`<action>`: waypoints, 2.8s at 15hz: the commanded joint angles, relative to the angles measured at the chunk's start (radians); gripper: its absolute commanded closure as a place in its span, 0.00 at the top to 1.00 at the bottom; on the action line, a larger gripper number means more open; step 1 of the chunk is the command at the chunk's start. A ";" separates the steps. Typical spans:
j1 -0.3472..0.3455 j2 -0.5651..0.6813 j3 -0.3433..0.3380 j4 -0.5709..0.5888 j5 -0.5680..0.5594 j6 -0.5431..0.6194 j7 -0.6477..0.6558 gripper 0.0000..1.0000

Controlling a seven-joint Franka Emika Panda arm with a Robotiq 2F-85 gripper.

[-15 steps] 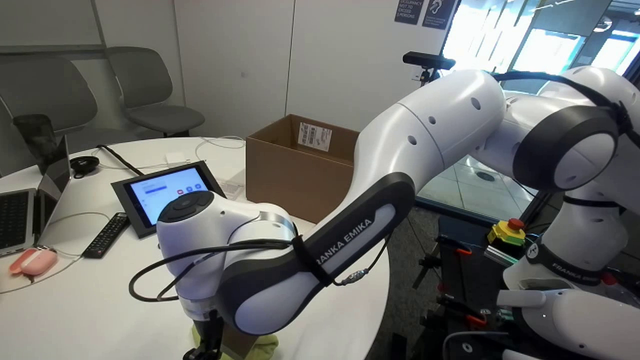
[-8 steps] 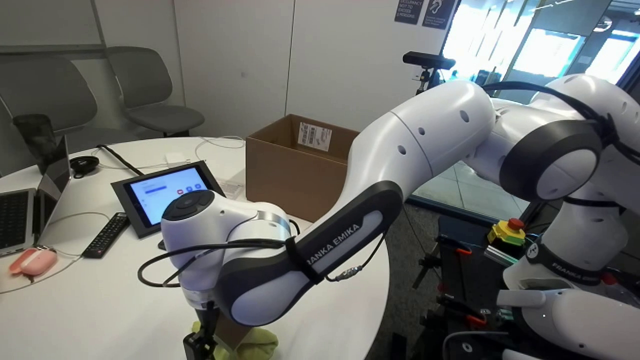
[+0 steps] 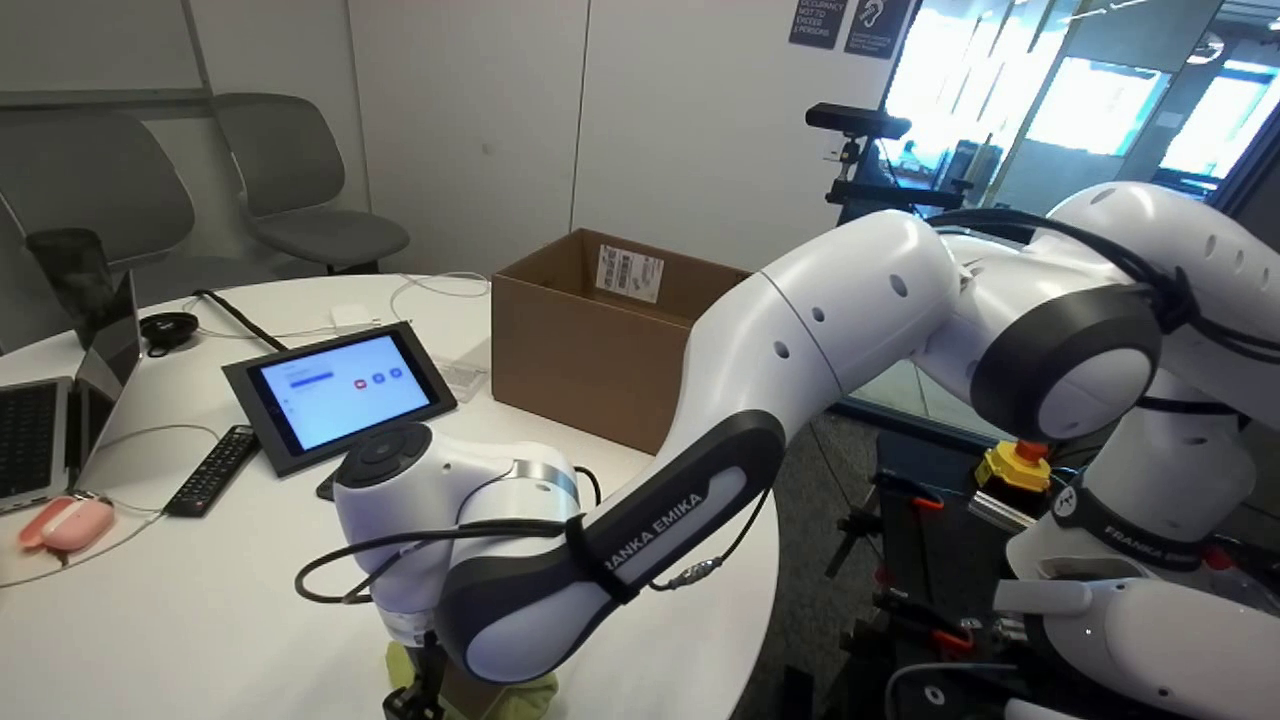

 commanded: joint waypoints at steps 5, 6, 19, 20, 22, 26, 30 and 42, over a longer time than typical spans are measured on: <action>-0.009 0.122 0.017 0.153 0.013 -0.070 -0.013 0.74; -0.011 0.127 0.019 0.164 0.014 -0.080 -0.017 0.66; -0.126 0.015 0.103 0.059 0.017 -0.126 -0.270 0.07; -0.144 -0.003 0.110 0.040 0.017 -0.127 -0.302 0.08; -0.174 -0.045 0.113 -0.004 0.010 -0.126 -0.349 0.08; -0.238 -0.190 0.104 -0.147 0.000 -0.098 -0.433 0.08; -0.296 -0.362 0.095 -0.287 -0.010 -0.088 -0.496 0.08; -0.415 -0.845 0.019 -0.618 0.008 -0.119 -0.563 0.08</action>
